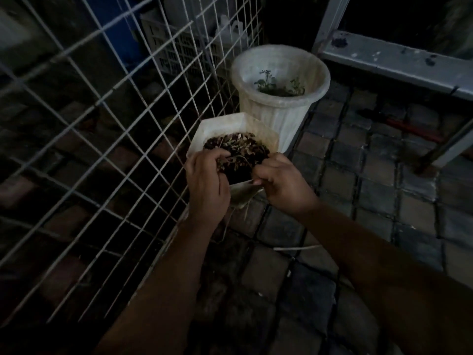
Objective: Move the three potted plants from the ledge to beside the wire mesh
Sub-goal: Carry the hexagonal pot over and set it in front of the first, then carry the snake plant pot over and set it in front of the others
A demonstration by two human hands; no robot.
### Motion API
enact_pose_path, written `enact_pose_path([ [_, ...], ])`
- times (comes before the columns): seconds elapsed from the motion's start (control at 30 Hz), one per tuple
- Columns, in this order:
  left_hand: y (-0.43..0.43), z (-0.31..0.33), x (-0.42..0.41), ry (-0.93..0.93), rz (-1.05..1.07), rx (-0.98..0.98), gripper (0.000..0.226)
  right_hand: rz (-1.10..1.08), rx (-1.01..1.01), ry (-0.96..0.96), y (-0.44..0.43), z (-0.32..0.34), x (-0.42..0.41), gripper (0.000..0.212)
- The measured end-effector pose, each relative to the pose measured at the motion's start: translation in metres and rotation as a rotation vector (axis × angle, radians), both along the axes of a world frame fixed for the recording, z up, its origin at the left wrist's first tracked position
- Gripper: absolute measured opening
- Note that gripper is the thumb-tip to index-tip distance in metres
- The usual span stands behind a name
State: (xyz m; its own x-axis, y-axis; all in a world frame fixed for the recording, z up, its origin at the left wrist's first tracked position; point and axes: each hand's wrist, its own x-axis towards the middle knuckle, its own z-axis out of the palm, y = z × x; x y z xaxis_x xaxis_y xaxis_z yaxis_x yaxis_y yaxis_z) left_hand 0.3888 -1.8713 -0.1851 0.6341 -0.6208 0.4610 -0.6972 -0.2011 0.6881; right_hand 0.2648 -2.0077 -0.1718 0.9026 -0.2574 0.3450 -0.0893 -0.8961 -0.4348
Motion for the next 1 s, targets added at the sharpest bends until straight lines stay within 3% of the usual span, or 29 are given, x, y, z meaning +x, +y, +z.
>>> enact_pose_path([
  [0.07, 0.004, 0.036, -0.005, 0.146, -0.006, 0.272, 0.058, 0.042, 0.066, 0.208, 0.003, 0.033, 0.000, 0.016],
  [0.13, 0.003, 0.092, -0.010, 0.399, 0.038, 0.438, 0.068, 0.057, 0.119, 0.235, 0.005, 0.081, -0.001, 0.007],
  [0.2, 0.004, 0.163, -0.007, 0.517, -0.001, 0.476, 0.071, 0.049, 0.143, 0.220, 0.009, 0.146, 0.000, 0.015],
  [0.27, 0.010, 0.242, 0.003, 0.509, -0.087, 0.486, 0.070, 0.038, 0.128, 0.225, 0.015, 0.223, 0.003, 0.027],
  [0.4, 0.047, 0.423, 0.024, 0.495, -0.176, 0.365, 0.049, 0.005, 0.125, 0.173, 0.034, 0.404, 0.013, 0.036],
  [0.7, 0.251, 0.854, -0.017, 0.384, 0.057, -0.092, 0.029, 0.210, 0.111, 0.000, 0.170, 0.808, 0.027, 0.041],
  [0.87, 0.407, 0.985, -0.051, 0.303, 0.265, -0.216, 0.025, 0.506, 0.012, -0.138, 0.303, 0.946, 0.045, 0.035],
  [1.0, 0.540, 1.020, -0.062, 0.218, 0.495, -0.290, 0.025, 0.735, -0.083, -0.211, 0.421, 0.989, 0.074, 0.031],
])
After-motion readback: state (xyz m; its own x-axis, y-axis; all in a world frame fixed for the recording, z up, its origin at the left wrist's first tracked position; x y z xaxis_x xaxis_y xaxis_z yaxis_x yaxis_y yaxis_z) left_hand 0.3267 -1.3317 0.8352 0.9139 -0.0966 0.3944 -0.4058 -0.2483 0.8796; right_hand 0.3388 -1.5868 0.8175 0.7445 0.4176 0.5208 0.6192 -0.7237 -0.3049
